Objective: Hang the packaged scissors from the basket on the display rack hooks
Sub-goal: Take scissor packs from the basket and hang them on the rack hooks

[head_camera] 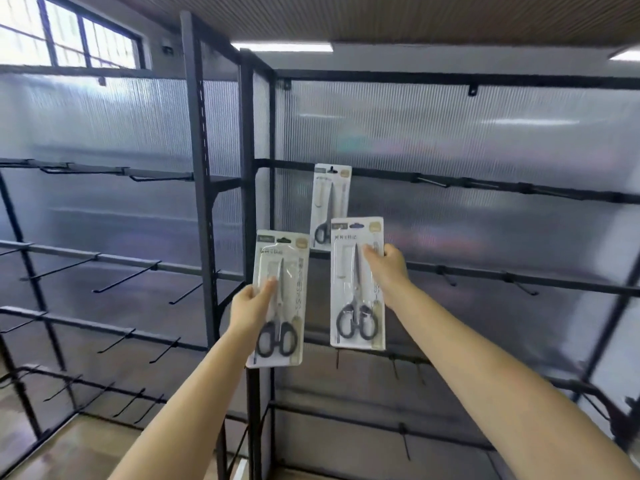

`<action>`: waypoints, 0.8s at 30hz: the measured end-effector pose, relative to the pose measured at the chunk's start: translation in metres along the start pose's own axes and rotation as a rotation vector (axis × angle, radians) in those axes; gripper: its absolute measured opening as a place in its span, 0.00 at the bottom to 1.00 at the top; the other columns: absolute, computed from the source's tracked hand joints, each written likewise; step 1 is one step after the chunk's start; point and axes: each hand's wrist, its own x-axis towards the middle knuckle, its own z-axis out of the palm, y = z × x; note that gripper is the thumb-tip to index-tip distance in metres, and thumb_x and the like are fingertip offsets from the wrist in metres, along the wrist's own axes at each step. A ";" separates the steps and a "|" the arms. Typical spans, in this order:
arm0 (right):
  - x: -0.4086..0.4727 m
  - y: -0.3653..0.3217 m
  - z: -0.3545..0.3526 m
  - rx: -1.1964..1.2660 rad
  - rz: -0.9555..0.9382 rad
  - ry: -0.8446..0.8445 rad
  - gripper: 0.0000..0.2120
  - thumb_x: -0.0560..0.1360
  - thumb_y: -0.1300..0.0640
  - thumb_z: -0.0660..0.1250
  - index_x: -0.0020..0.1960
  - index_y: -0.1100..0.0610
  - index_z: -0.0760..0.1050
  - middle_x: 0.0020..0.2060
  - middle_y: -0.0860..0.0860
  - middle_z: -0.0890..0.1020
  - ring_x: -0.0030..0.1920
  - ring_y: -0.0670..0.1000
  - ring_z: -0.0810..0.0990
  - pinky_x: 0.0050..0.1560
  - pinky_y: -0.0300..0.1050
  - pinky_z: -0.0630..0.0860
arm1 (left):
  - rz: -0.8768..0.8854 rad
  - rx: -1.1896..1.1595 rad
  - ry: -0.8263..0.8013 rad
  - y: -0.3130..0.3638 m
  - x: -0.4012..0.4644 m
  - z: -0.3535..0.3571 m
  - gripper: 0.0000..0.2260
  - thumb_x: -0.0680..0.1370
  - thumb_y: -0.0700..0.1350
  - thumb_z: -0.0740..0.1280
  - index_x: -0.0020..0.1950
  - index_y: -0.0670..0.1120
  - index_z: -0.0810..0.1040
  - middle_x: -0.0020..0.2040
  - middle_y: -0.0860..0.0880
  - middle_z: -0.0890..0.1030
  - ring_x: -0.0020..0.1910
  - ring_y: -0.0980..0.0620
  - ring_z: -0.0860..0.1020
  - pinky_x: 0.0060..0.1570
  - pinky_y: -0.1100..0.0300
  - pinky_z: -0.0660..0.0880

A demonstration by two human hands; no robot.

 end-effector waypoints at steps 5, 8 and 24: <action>0.062 -0.028 0.026 0.031 -0.068 -0.020 0.08 0.77 0.56 0.60 0.53 0.59 0.72 0.48 0.54 0.77 0.48 0.54 0.76 0.52 0.50 0.74 | 0.046 -0.021 -0.008 0.013 0.044 0.018 0.13 0.78 0.51 0.65 0.40 0.43 0.72 0.32 0.50 0.74 0.28 0.56 0.72 0.24 0.70 0.68; 0.099 -0.046 0.041 0.061 -0.115 -0.041 0.06 0.77 0.57 0.60 0.51 0.57 0.72 0.47 0.53 0.78 0.48 0.53 0.76 0.52 0.50 0.74 | 0.097 -0.014 0.030 0.024 0.070 0.028 0.16 0.77 0.50 0.66 0.34 0.45 0.66 0.29 0.52 0.68 0.25 0.57 0.67 0.21 0.71 0.64; 0.192 -0.031 0.086 0.192 -0.074 -0.041 0.09 0.78 0.58 0.60 0.55 0.60 0.74 0.47 0.53 0.78 0.47 0.52 0.76 0.48 0.45 0.72 | 0.073 -0.007 0.153 0.010 0.154 0.031 0.12 0.76 0.50 0.67 0.41 0.42 0.74 0.37 0.44 0.78 0.34 0.49 0.75 0.34 0.60 0.73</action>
